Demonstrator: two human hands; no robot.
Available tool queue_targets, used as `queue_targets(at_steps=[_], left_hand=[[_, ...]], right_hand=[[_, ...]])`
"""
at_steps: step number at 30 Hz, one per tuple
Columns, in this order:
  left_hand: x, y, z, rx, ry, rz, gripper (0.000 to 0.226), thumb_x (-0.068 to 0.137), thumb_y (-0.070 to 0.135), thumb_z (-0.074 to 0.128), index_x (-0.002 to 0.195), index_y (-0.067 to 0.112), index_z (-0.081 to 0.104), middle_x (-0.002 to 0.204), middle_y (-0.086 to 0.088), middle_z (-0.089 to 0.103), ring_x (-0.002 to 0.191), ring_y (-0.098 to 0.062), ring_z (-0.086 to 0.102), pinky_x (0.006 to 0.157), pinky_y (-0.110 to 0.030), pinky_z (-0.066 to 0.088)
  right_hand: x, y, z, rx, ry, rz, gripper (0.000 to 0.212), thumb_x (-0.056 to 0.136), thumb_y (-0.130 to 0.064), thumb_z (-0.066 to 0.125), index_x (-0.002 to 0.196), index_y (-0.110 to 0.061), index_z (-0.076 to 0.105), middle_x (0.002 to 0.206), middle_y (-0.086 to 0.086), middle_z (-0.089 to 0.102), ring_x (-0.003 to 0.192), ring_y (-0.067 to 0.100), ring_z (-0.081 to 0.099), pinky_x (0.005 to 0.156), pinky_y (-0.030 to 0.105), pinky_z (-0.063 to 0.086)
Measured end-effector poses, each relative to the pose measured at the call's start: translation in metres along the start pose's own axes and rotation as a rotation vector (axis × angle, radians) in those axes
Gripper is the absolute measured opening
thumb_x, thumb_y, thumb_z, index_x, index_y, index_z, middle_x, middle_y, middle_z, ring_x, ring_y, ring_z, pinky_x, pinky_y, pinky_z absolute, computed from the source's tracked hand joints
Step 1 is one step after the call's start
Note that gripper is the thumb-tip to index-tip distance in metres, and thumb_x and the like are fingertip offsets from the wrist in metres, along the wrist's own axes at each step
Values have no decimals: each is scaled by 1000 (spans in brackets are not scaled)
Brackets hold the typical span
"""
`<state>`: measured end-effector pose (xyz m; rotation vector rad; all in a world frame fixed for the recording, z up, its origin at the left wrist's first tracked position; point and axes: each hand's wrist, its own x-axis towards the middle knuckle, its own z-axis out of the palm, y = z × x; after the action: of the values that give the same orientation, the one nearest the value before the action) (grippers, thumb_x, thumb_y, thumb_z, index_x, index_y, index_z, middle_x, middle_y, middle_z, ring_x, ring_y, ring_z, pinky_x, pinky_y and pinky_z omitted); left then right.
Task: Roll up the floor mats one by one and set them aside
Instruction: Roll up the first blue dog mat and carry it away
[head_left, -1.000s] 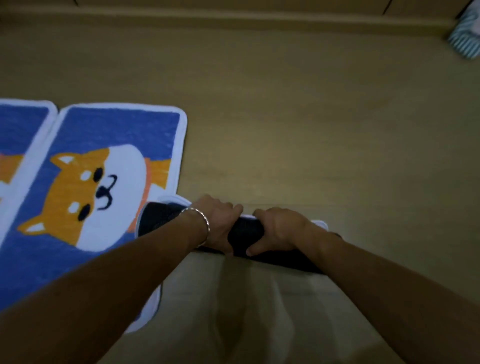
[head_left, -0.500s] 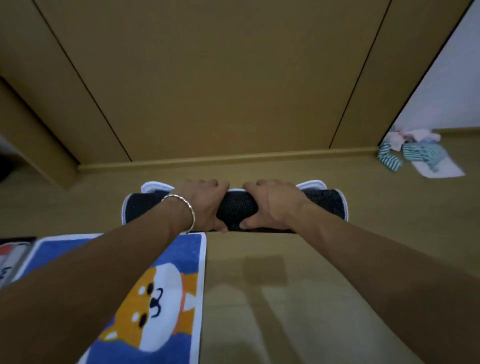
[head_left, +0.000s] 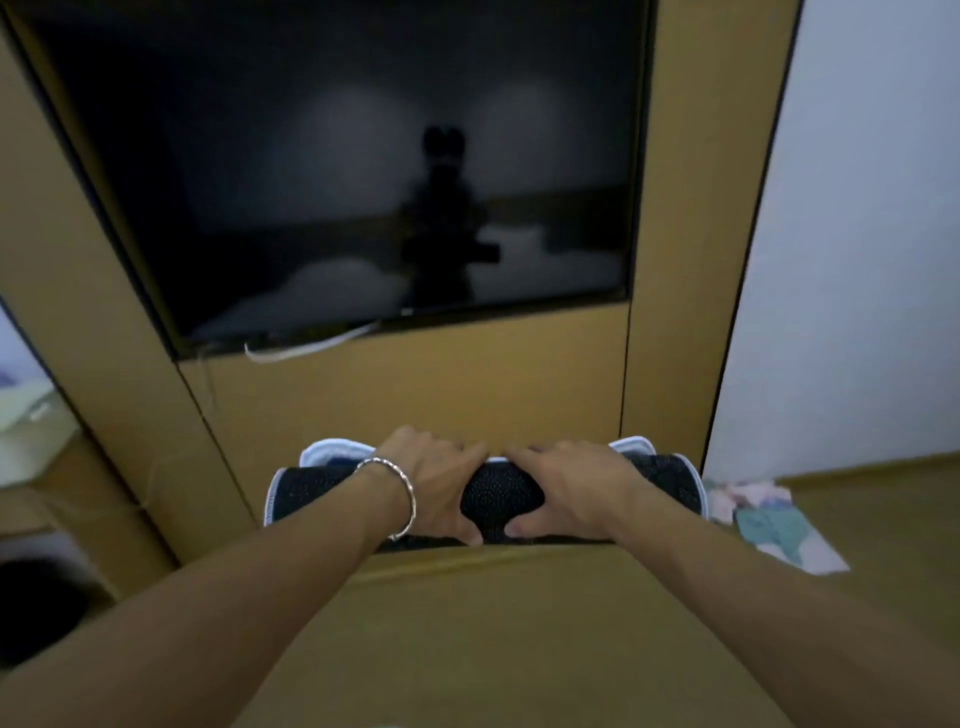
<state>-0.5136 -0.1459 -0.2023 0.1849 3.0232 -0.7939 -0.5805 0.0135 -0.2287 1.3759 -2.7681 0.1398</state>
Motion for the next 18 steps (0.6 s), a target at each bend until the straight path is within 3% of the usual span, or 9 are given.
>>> queue_targets(at_steps=[3,6,9,11,14,18], left_hand=[[4,-6,-96,64,118,-41,64,69,74,57,106,24,42,106,2,62,93,-25,63,64,-31,36],[6,-7,-166,40,220,-147,64,69,74,55,107,24,43,109,2,62,95,-25,63,67,-32,36],[6,-6,-209,-106,300,-298,61,69,75,54,97,23,39,105,0,64,92,-25,64,68,-32,39],[6,-3,-224,-245,340,-396,61,70,74,54,95,22,37,102,0,63,89,-25,64,67,-32,42],[12,4,-238,-494,362,-527,62,72,69,57,101,17,39,105,-4,60,92,-27,62,68,-32,43],[27,13,-252,-955,455,-713,69,76,63,59,114,10,40,116,-11,57,104,-32,58,78,-35,46]], right_hand=[[-27,24,-91,-111,121,-7,66,77,-63,58,129,-25,42,120,1,57,107,25,55,87,37,47],[-52,41,-150,-206,334,8,74,82,-61,55,141,-23,32,140,3,42,129,24,38,108,41,32],[-71,48,-178,-177,561,52,75,89,-51,53,150,-21,21,155,7,23,144,25,17,117,42,14],[-76,47,-190,-127,634,73,73,93,-45,51,151,-19,16,157,10,16,146,26,10,118,42,11],[-77,39,-200,-8,677,79,67,96,-41,46,151,-19,15,156,10,17,143,25,17,116,38,22],[-76,27,-200,124,652,68,65,95,-32,44,151,-19,13,137,2,35,118,16,38,94,26,40]])
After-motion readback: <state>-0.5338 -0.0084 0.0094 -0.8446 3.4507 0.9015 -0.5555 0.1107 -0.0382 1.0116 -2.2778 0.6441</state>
